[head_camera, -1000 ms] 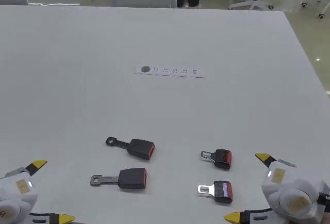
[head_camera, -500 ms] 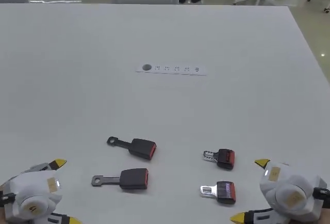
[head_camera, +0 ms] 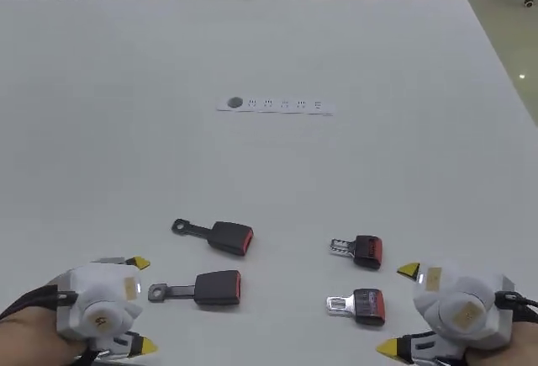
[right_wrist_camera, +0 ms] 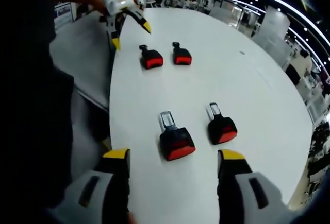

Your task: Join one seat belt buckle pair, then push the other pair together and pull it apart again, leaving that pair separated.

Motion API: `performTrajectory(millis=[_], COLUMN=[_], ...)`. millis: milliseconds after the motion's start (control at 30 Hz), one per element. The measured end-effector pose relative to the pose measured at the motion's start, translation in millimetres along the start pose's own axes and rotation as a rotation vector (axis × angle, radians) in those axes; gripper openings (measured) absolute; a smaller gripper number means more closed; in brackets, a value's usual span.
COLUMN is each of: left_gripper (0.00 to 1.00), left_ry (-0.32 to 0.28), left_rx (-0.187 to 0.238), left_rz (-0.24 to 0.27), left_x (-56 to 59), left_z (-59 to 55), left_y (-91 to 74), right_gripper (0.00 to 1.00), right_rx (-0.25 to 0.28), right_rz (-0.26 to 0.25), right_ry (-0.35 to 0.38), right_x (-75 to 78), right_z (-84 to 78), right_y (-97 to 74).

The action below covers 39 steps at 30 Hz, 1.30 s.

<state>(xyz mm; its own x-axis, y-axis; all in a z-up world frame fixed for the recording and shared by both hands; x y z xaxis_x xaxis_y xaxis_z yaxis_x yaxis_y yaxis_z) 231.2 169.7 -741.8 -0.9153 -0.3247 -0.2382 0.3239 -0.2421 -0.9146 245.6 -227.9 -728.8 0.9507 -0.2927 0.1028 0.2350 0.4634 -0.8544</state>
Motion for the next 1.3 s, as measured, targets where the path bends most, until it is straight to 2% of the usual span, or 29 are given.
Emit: performTrajectory(millis=[67,367,467,600,833,1067,1300], left_gripper=[0.73,0.6,0.58,0.51,0.46,0.36,0.34], left_ry=[0.03,0.076,0.097,0.117,0.137,0.147,0.204], left_rx=[-0.011,-0.015,-0.013,-0.009,-0.009,-0.024,-0.05], left_rz=[0.001,-0.015,-0.024,-0.035,-0.068,-0.107,-0.159], left_x=[-2.3,-12.5,-14.7,-17.2,-17.6,-19.4,-19.8], left_z=[4.6,22.4,28.9,35.3,45.8,51.5,56.9], left_y=[3.5,18.0,22.5,29.1,41.0,47.1,51.1], right_gripper=[0.67,0.55,0.54,0.5,0.44,0.38,0.33], right_rx=[0.0,-0.023,-0.033,-0.07,-0.089,-0.101,-0.097], right_rz=[0.007,0.065,0.073,0.081,0.116,0.146,0.173], right_ry=[-0.065,-0.108,-0.122,-0.17,-0.174,-0.173,-0.169], right_x=[0.6,3.9,6.5,9.5,12.9,16.4,18.7], right_z=[2.1,8.5,9.5,8.4,6.2,0.7,-0.2], right_y=[2.7,16.4,21.0,27.4,34.4,40.4,45.3])
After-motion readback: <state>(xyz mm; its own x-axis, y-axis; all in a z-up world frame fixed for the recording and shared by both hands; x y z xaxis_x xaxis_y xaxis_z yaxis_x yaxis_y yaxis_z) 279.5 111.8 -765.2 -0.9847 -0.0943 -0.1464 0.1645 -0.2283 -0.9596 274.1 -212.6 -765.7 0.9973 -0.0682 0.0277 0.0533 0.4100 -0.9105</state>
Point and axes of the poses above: the centre of the closed fingertips' face, and the gripper's own axes: y roughly forward along the fingers, x roughly to its right, z roughly out of its top, the point moved 9 cm from there along -y, roughly backward along the fingers, and after that the axes turned 3 degrees about -x, right-handed, at the moved point
